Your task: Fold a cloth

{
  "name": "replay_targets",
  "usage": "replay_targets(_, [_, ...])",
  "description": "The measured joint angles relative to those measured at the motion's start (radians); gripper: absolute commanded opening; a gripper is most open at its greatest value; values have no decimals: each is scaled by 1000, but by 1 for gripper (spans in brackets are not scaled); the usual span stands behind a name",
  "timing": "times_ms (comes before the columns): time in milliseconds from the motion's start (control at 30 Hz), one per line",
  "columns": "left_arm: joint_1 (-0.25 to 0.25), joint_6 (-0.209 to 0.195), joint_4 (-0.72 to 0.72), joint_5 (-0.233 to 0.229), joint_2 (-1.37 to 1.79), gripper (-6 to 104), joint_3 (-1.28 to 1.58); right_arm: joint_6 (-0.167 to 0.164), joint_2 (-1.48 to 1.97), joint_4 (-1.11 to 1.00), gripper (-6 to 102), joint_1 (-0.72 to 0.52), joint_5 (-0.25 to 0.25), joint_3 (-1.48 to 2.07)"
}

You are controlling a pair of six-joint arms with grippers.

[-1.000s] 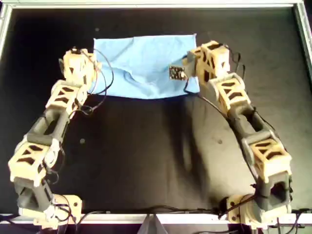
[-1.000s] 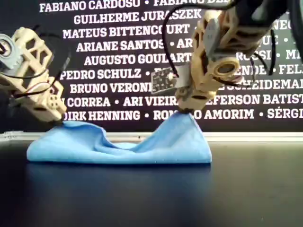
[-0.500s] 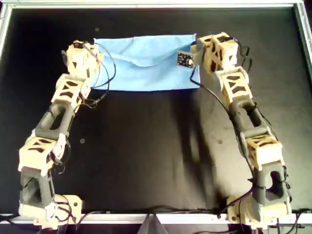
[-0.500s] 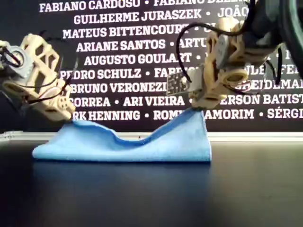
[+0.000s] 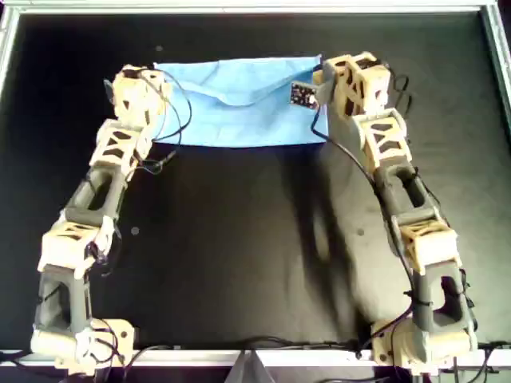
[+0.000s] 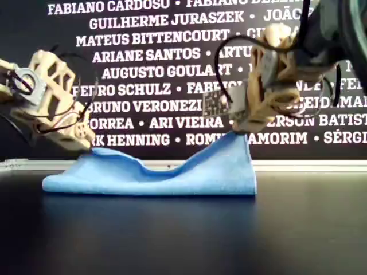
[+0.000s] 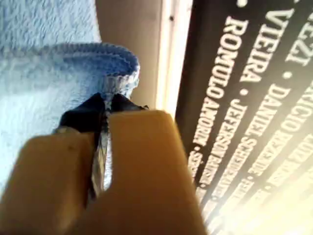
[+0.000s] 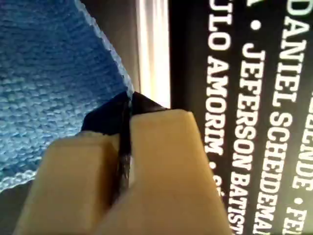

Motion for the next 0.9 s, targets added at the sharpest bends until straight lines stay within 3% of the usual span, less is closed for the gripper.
replay_targets(200, [37, 0, 0, 2, 0, 32, 0, 0, -51, 0, 36, 2, 0, -78])
replay_targets(400, [38, 0, 0, 3, 0, 56, 0, 0, -58, 0, 47, 2, 0, -97])
replay_targets(700, [41, 0, 9, -6, 5, 62, 0, 0, -58, 2, 47, -8, -2, -97])
replay_targets(900, [41, -5, 270, -6, 252, 62, 210, 0, 75, 190, 47, -54, 0, -95])
